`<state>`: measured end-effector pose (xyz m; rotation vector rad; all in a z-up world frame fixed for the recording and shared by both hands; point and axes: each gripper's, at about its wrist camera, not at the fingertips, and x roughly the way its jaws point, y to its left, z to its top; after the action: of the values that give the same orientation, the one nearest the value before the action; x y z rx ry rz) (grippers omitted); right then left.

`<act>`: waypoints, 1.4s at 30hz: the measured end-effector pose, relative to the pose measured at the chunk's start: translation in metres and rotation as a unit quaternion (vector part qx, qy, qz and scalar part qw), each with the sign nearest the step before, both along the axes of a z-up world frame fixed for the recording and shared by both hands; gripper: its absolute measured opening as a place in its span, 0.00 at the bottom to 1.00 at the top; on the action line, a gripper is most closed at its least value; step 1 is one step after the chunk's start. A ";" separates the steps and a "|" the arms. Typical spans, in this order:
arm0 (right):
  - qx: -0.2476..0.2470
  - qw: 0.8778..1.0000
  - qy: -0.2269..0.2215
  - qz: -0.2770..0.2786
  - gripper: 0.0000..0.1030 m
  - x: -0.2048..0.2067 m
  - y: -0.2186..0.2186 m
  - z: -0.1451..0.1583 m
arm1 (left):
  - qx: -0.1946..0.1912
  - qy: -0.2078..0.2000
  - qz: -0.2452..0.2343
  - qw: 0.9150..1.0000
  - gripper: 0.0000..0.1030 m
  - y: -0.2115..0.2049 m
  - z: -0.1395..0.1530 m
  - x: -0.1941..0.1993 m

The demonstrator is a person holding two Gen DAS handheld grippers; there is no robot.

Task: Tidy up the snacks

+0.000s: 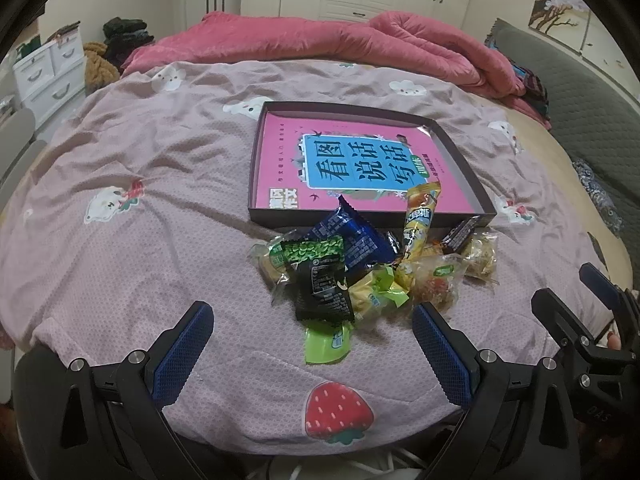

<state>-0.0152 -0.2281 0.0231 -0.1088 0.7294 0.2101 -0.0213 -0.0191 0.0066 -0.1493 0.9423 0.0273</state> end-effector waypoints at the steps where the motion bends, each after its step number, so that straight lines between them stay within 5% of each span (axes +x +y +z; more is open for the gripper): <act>1: -0.001 1.000 0.001 0.000 1.00 0.000 0.000 0.000 | 0.000 0.000 0.000 1.000 0.96 0.000 0.000 0.000; 42: -0.001 0.999 0.015 0.034 1.00 0.006 0.017 -0.012 | -0.019 0.025 0.030 0.999 0.96 0.017 -0.014 0.004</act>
<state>-0.0092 -0.2107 0.0115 -0.1319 0.7554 0.2763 -0.0169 -0.0024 -0.0071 -0.2127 0.9879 0.0694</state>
